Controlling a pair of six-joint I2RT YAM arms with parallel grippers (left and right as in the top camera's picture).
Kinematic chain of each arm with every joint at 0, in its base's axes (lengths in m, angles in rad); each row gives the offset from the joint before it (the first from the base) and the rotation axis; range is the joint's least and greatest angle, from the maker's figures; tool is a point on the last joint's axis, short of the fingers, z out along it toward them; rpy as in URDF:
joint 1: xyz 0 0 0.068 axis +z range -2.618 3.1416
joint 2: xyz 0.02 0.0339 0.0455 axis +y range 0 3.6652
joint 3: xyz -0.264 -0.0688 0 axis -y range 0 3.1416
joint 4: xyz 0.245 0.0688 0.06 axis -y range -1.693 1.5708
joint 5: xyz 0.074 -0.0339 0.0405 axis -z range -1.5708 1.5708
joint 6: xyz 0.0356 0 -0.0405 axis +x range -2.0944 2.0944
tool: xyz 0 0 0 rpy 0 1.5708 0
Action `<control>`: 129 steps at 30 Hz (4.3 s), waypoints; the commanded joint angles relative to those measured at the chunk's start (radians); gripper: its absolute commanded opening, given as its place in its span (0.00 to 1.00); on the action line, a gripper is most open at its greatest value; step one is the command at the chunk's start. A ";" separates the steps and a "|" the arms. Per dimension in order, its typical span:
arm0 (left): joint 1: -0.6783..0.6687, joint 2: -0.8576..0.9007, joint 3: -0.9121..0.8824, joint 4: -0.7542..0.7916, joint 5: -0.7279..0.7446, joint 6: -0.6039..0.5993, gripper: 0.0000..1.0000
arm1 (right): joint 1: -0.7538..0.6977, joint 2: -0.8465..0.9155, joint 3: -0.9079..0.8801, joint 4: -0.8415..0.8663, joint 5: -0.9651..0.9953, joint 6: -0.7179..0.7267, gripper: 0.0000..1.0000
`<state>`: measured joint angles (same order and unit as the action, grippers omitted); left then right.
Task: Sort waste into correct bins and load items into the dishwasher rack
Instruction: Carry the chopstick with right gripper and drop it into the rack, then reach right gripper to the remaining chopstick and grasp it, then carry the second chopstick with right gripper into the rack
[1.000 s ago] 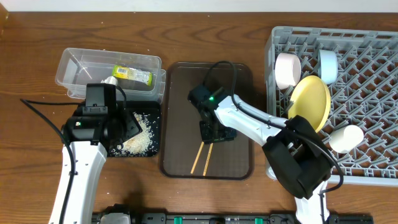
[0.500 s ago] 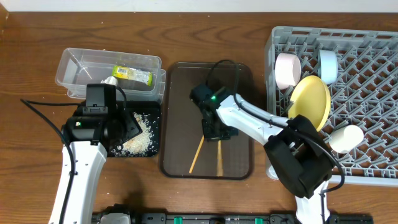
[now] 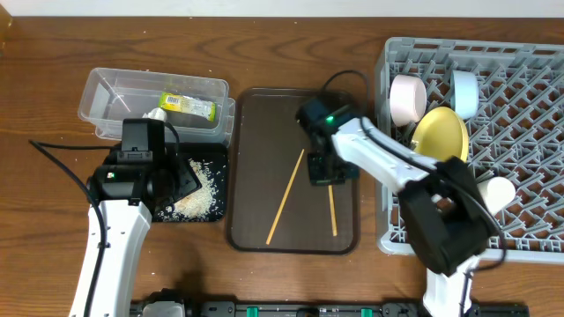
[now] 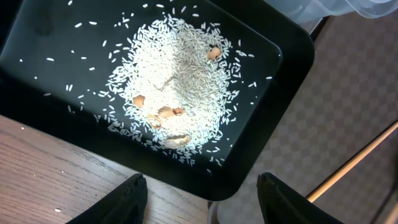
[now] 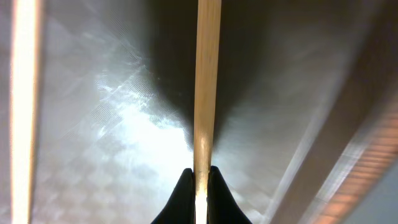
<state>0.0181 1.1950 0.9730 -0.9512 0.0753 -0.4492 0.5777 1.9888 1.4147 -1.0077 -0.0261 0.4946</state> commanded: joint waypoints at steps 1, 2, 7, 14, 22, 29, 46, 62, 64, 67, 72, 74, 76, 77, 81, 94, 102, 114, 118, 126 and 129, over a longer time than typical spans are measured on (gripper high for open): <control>0.005 -0.002 -0.004 -0.005 -0.005 -0.009 0.60 | -0.039 -0.155 0.043 -0.008 0.008 -0.103 0.01; 0.005 -0.002 -0.004 -0.005 -0.005 -0.009 0.60 | -0.053 -0.192 0.043 -0.013 0.009 -0.116 0.01; 0.005 -0.002 -0.004 -0.005 -0.005 -0.009 0.60 | -0.150 -0.341 0.043 -0.066 0.027 -0.189 0.01; 0.005 -0.002 -0.004 -0.005 -0.005 -0.009 0.60 | -0.303 -0.397 0.042 -0.175 0.077 -0.249 0.01; 0.005 -0.002 -0.004 -0.006 -0.005 -0.009 0.60 | -0.383 -0.368 -0.012 -0.188 0.113 -0.265 0.01; 0.005 -0.002 -0.004 -0.006 -0.005 -0.009 0.60 | -0.385 -0.357 -0.078 -0.129 0.130 -0.264 0.06; 0.005 -0.002 -0.004 -0.006 -0.005 -0.009 0.60 | -0.373 -0.360 -0.053 -0.042 -0.010 -0.264 0.34; 0.005 -0.002 -0.004 -0.006 -0.005 -0.009 0.60 | -0.026 -0.311 -0.036 0.208 -0.108 -0.190 0.46; 0.005 -0.002 -0.004 -0.006 -0.005 -0.009 0.60 | 0.025 -0.277 -0.036 0.208 -0.101 -0.152 0.46; 0.005 -0.002 -0.004 -0.006 -0.005 -0.009 0.60 | 0.082 -0.217 -0.036 0.208 -0.101 -0.084 0.47; 0.005 -0.002 -0.004 -0.006 -0.005 -0.009 0.60 | 0.163 -0.107 -0.036 0.208 -0.097 0.003 0.47; 0.005 -0.002 -0.004 -0.006 -0.005 -0.009 0.60 | 0.187 -0.065 -0.036 0.208 -0.084 0.034 0.47; 0.005 -0.002 -0.004 -0.006 -0.005 -0.009 0.60 | 0.208 -0.024 -0.036 0.208 -0.077 0.069 0.46; 0.005 -0.002 -0.004 -0.007 -0.005 -0.009 0.60 | 0.216 -0.009 -0.036 0.208 -0.076 0.084 0.46; 0.005 -0.002 -0.004 -0.009 -0.005 -0.009 0.60 | 0.228 0.043 -0.036 0.208 -0.074 0.104 0.44; 0.005 -0.002 -0.004 -0.010 -0.005 -0.009 0.60 | 0.189 0.037 -0.035 0.151 -0.007 0.103 0.07; 0.005 -0.002 -0.004 -0.010 -0.005 -0.009 0.60 | 0.084 -0.126 -0.035 0.127 -0.007 0.018 0.01; 0.005 -0.002 -0.004 -0.010 -0.005 -0.009 0.60 | -0.173 -0.434 -0.035 -0.036 0.031 -0.205 0.01; 0.005 -0.002 -0.004 -0.010 -0.005 -0.009 0.60 | -0.265 -0.449 -0.035 -0.127 0.069 -0.221 0.01; 0.005 -0.002 -0.004 -0.010 -0.005 -0.009 0.60 | -0.364 -0.438 -0.093 -0.187 0.087 -0.223 0.02; 0.005 -0.002 -0.004 -0.010 -0.005 -0.009 0.60 | -0.365 -0.438 -0.119 -0.182 0.090 -0.222 0.03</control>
<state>0.0181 1.1950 0.9730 -0.9607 0.0753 -0.4488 0.2222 1.5471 1.3167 -1.1912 0.0494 0.2905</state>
